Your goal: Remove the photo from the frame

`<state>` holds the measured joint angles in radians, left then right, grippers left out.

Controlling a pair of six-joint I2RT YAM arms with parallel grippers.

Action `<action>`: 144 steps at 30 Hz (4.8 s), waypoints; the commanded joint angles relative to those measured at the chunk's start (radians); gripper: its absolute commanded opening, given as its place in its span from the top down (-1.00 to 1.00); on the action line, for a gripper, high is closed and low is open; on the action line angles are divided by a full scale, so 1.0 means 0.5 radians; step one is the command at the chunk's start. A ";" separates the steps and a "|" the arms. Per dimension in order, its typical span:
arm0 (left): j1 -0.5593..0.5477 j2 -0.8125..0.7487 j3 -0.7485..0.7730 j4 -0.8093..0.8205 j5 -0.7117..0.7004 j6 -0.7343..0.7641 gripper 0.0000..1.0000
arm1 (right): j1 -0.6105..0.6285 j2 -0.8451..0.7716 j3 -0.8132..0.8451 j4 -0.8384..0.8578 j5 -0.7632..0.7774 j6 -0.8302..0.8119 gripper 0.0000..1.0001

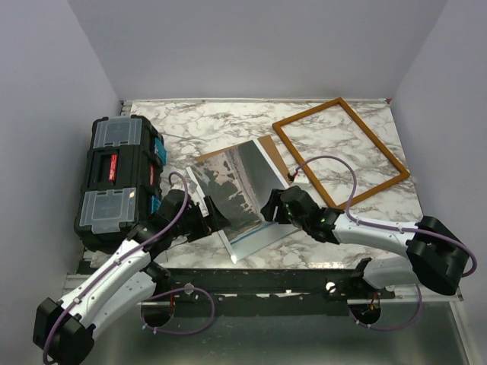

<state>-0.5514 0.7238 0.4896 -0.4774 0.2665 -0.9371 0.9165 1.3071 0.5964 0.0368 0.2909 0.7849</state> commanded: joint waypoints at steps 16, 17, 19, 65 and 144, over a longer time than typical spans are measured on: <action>-0.227 0.170 -0.709 1.004 -0.647 -0.663 -0.87 | 0.008 0.015 -0.054 0.048 0.088 0.138 -0.29; -0.230 0.187 -0.721 1.031 -0.643 -0.667 -0.86 | 0.008 0.029 -0.055 0.061 0.083 0.137 -0.29; -0.237 0.218 -0.749 1.095 -0.643 -0.701 -0.85 | 0.010 0.055 -0.053 0.072 0.077 0.134 -0.29; -0.241 0.126 -0.530 0.659 -0.727 -0.721 -0.85 | 0.008 0.119 0.215 -0.221 0.003 -0.164 -0.50; -0.143 0.410 -0.483 1.056 -0.577 -0.743 -0.66 | -0.655 0.807 0.361 0.059 -0.385 -0.805 -0.83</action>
<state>-0.6281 0.9840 0.2634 0.0471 -0.0105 -1.3365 0.5941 1.6733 0.7918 0.1604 0.1505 0.3592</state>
